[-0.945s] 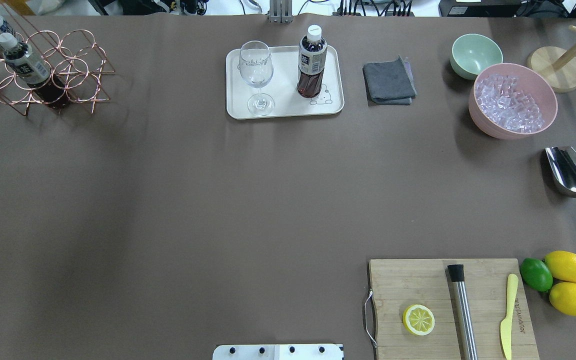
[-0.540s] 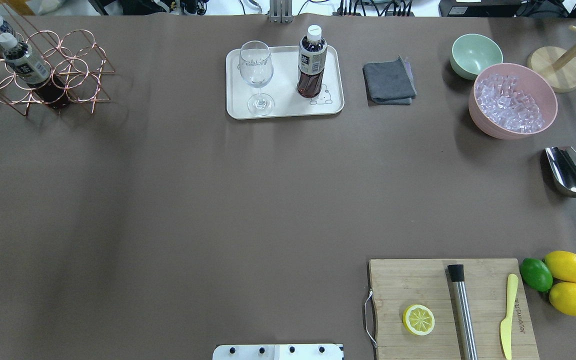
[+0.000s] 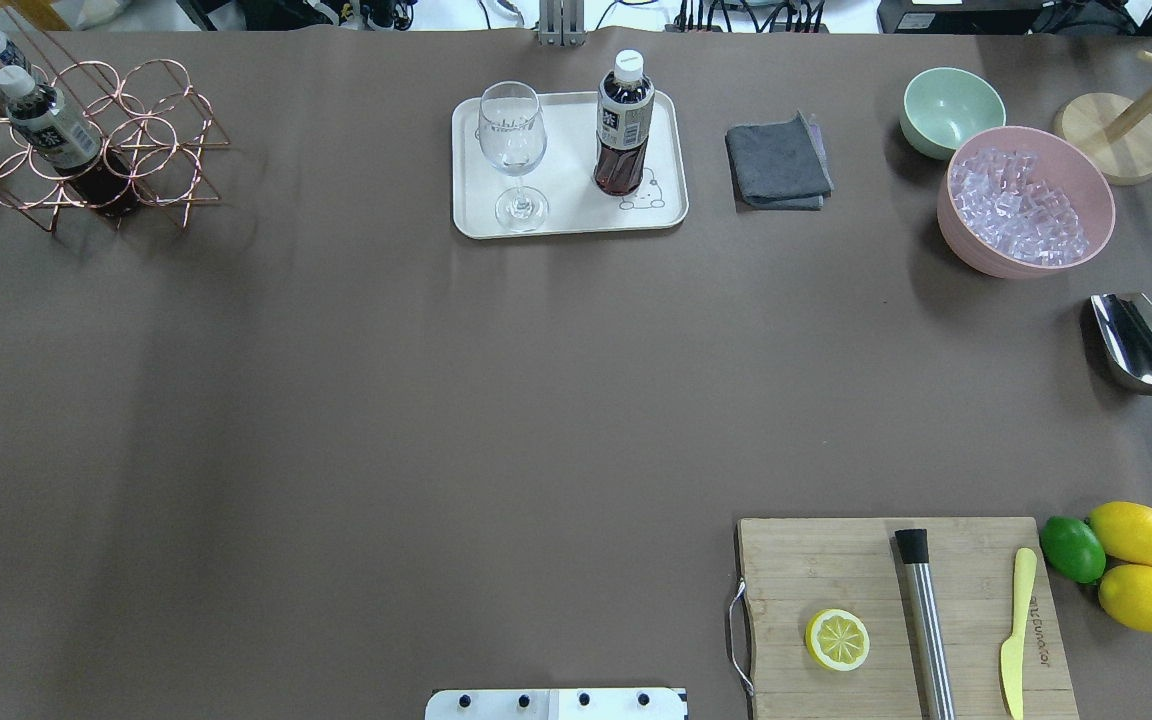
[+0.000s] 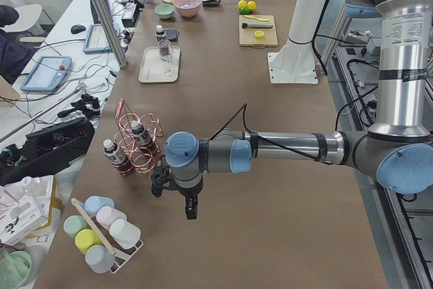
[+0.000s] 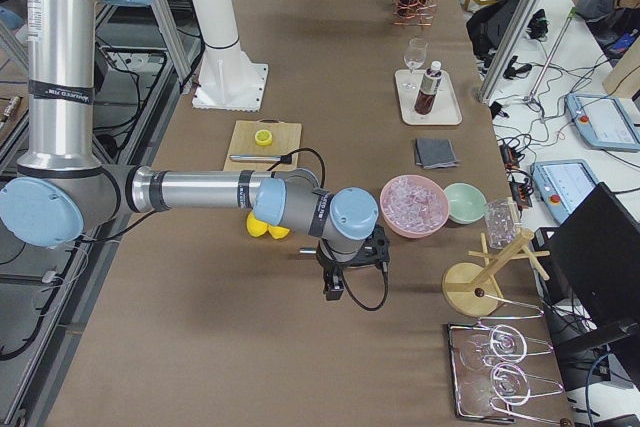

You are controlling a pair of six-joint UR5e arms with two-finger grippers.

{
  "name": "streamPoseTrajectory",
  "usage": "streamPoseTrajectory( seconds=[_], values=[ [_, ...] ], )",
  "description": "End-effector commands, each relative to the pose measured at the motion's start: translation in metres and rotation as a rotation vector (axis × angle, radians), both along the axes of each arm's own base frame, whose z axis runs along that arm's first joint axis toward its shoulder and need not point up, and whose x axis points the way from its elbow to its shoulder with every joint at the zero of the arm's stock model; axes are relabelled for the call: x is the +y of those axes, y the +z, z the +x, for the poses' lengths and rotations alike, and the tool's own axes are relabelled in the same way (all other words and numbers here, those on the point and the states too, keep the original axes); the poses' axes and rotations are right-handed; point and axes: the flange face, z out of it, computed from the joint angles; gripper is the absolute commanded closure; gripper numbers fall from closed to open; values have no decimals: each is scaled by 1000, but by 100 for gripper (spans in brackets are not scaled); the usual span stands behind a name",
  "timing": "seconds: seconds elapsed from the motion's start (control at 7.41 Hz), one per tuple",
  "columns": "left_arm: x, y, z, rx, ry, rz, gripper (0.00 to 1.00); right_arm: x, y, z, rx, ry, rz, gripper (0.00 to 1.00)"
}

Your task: Take tea from basket to plate

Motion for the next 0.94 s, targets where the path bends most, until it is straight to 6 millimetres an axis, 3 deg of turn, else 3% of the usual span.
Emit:
streamPoseTrajectory(
  seconds=[0.0, 0.81],
  values=[
    [0, 7, 2, 14, 1, 2, 2, -2, 7, 1, 12, -5, -7, 0],
    [-2, -3, 2, 7, -2, 12, 2, -9, 10, 8, 137, -32, 30, 0]
  ],
)
